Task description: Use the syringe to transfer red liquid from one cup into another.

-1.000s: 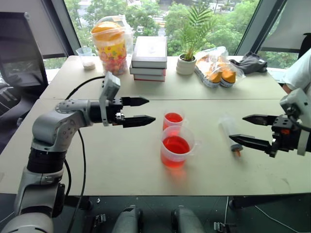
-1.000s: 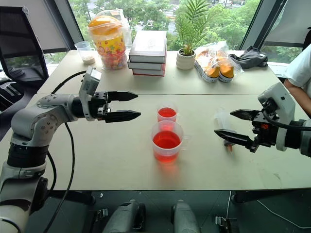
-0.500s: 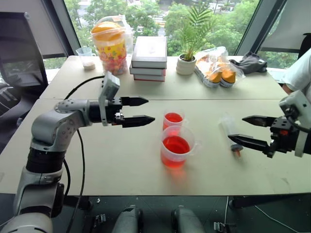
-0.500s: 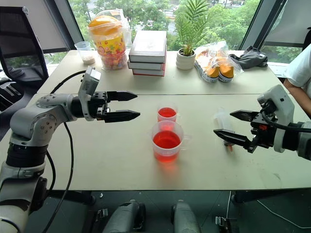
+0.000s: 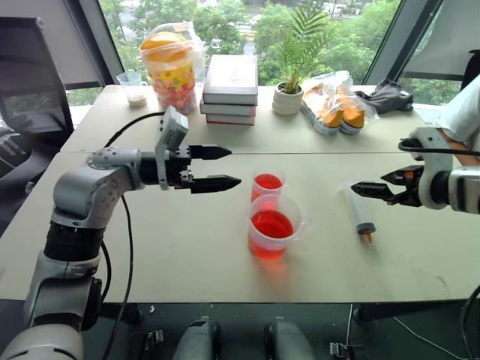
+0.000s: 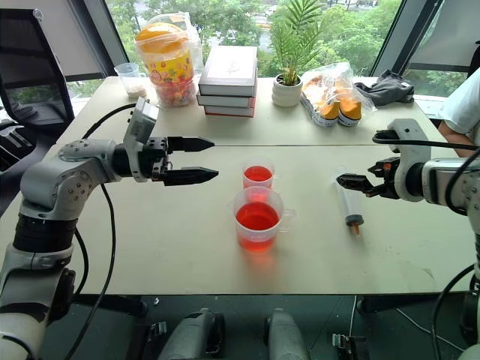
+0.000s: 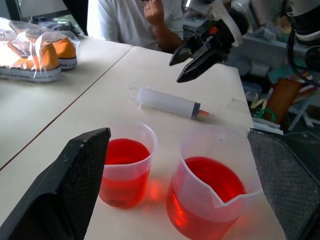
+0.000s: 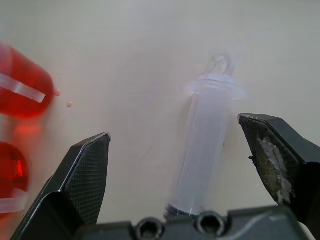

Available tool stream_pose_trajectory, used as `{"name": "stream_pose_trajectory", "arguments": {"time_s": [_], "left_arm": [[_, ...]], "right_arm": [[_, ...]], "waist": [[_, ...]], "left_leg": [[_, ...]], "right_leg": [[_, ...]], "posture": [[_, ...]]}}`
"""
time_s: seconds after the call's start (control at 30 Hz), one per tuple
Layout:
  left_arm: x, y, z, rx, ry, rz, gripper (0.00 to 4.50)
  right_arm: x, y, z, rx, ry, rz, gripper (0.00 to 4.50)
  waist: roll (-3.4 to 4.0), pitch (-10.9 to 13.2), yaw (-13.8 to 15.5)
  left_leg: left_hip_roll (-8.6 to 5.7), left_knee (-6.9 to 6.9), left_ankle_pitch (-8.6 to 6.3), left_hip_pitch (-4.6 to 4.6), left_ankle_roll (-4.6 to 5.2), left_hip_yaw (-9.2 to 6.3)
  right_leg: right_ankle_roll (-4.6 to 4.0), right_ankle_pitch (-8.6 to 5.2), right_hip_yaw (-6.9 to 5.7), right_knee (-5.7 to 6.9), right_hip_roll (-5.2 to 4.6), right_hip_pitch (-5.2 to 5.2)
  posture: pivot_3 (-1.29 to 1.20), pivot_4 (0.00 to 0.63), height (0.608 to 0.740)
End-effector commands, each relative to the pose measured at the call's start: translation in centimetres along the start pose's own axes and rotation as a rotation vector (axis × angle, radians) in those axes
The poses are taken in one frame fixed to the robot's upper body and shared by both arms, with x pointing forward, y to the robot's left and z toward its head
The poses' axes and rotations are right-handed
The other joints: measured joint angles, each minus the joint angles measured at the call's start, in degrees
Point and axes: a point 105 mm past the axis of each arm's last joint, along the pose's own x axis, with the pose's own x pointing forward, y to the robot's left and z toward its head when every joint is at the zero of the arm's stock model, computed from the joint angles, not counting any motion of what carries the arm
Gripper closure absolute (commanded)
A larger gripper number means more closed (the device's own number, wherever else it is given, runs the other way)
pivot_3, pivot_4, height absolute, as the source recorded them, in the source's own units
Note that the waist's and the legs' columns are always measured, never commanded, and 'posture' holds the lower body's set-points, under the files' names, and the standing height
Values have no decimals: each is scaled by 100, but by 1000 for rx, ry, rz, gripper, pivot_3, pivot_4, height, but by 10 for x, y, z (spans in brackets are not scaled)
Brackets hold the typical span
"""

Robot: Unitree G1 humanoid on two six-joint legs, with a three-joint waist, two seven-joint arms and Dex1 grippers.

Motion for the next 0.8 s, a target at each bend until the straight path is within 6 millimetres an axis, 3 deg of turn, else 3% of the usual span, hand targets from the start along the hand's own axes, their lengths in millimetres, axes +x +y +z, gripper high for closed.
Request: {"name": "stream_pose_trajectory", "arguments": {"time_s": [0.03,0.27,0.53,0.73,0.8], "left_arm": [[2,-2,11,51,-25,-11,0],[6,-5,8,53,-39,-10,0],[5,-6,7,54,-40,13,0],[4,-7,6,54,-46,30,0],[4,-7,7,55,-47,31,0]], "right_arm": [[20,-12,-6,53,58,-23,11],[58,-15,-18,19,156,-15,11],[79,-21,-16,-13,197,-32,11],[87,-18,-13,-62,217,-19,2964],[87,-17,-12,-81,218,-11,3114]], "waist": [[1,0,-3],[1,1,-17],[-1,-1,-43],[-7,-4,-57],[-8,-5,-63]], "left_leg": [[0,0,0,-2,0,1],[-2,0,0,-3,2,13],[-1,7,0,11,2,16],[0,8,0,16,2,15],[2,8,0,17,2,15]], "right_leg": [[1,0,0,-1,1,-1],[4,2,-1,4,16,-8],[6,3,2,12,20,4],[6,4,2,13,20,9],[6,4,2,14,22,9]], "posture": [[0,150,740],[0,150,740],[0,150,740],[0,150,740],[0,150,740]]}}
